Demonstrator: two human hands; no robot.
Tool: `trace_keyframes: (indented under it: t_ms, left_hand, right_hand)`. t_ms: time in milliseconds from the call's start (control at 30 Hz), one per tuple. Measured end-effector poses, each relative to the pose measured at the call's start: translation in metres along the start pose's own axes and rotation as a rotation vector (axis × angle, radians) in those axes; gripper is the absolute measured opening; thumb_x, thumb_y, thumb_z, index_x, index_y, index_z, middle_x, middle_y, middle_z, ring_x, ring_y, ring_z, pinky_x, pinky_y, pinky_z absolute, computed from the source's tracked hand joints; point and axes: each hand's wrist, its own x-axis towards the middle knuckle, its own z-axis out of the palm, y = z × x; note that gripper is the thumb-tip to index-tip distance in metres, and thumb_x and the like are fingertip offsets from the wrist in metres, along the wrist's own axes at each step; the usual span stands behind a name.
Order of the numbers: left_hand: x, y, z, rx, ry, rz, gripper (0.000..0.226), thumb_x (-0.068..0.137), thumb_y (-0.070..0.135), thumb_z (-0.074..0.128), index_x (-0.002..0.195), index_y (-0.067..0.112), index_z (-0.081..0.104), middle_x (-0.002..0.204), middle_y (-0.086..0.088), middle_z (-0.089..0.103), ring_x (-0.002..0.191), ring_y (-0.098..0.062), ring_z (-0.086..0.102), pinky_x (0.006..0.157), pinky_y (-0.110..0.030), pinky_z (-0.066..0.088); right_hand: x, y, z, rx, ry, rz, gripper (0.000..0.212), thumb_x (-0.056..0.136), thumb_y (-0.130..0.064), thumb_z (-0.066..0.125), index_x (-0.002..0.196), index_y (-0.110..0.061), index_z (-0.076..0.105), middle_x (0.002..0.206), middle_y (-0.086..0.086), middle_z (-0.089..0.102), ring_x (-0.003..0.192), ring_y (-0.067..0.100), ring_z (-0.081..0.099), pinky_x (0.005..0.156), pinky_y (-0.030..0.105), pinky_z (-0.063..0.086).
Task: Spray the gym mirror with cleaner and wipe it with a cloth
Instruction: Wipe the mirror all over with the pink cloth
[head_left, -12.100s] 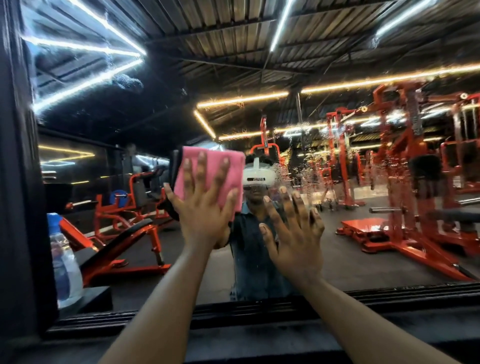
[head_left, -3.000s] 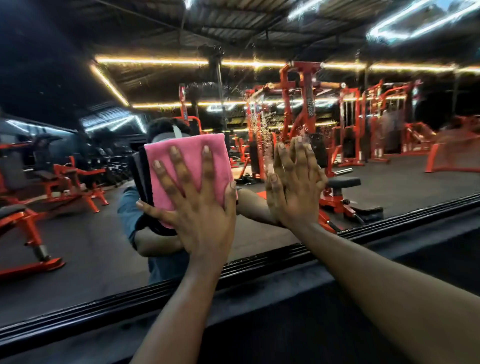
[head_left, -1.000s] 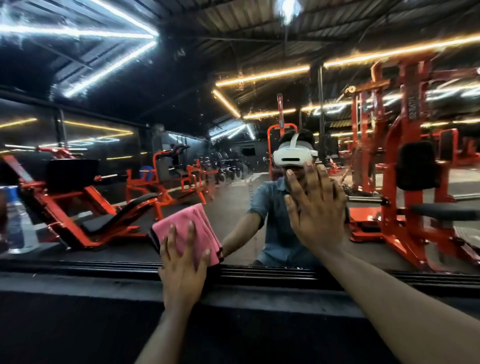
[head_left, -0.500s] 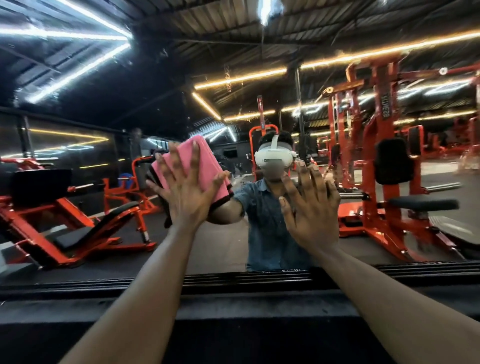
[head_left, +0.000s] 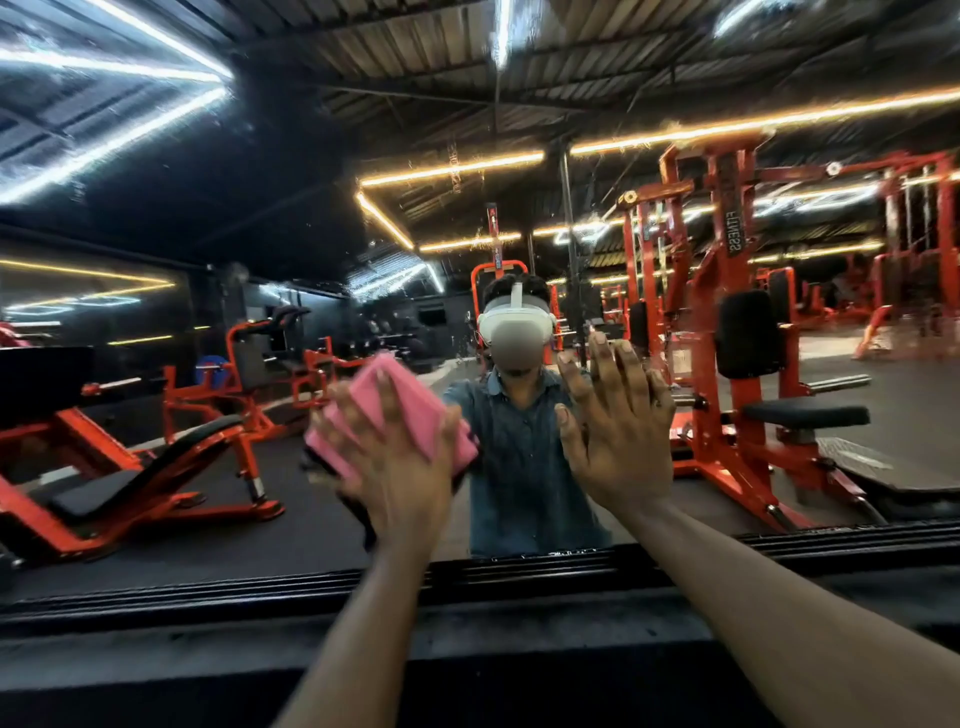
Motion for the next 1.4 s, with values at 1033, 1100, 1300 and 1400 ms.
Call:
trace_keyframes:
  t_ms: [1033,1100,1300,1400]
  left_hand:
    - [-0.116,0.034,0.064,-0.046,-0.096,-0.153,0.092,0.094,0.081,0.015,0.164,0.03,-0.017,0.17,-0.023,-0.018,0.155,-0.049,-0.014,0.104,-0.09,0.006]
    - [-0.103,0.037,0.059,-0.016,-0.093,-0.047,0.09,0.095,0.08,0.016,0.164,0.032,-0.014,0.17,-0.015,-0.026,0.155,-0.041,-0.024,0.106,-0.089,0.001]
    - [0.065,0.074,-0.007,0.154,0.12,0.381,0.078,0.101,0.072,0.025,0.167,0.034,0.006,0.174,-0.011,-0.008,0.159,-0.039,-0.009,0.115,-0.08,-0.007]
    - [0.09,0.089,-0.014,0.189,0.141,0.409,0.077,0.103,0.072,0.026,0.166,0.036,0.003,0.175,-0.008,-0.008,0.16,-0.036,-0.01,0.115,-0.079,-0.007]
  right_hand:
    - [0.0,0.002,-0.001,0.031,0.005,0.007,0.057,0.104,-0.045,0.046,0.159,-0.03,0.04,0.172,0.003,0.02,0.159,0.027,0.018,0.12,0.056,0.022]
    - [0.0,0.002,0.0,0.046,0.011,0.002,0.057,0.104,-0.043,0.047,0.159,-0.03,0.039,0.172,0.003,0.02,0.159,0.027,0.018,0.12,0.055,0.021]
    - [0.0,0.002,0.0,0.046,0.002,0.009,0.056,0.104,-0.04,0.045,0.159,-0.03,0.04,0.173,0.003,0.02,0.158,0.029,0.02,0.12,0.055,0.021]
    - [0.001,0.003,0.0,0.045,-0.013,0.003,0.057,0.105,-0.041,0.043,0.16,-0.031,0.037,0.173,0.003,0.019,0.159,0.028,0.018,0.121,0.056,0.022]
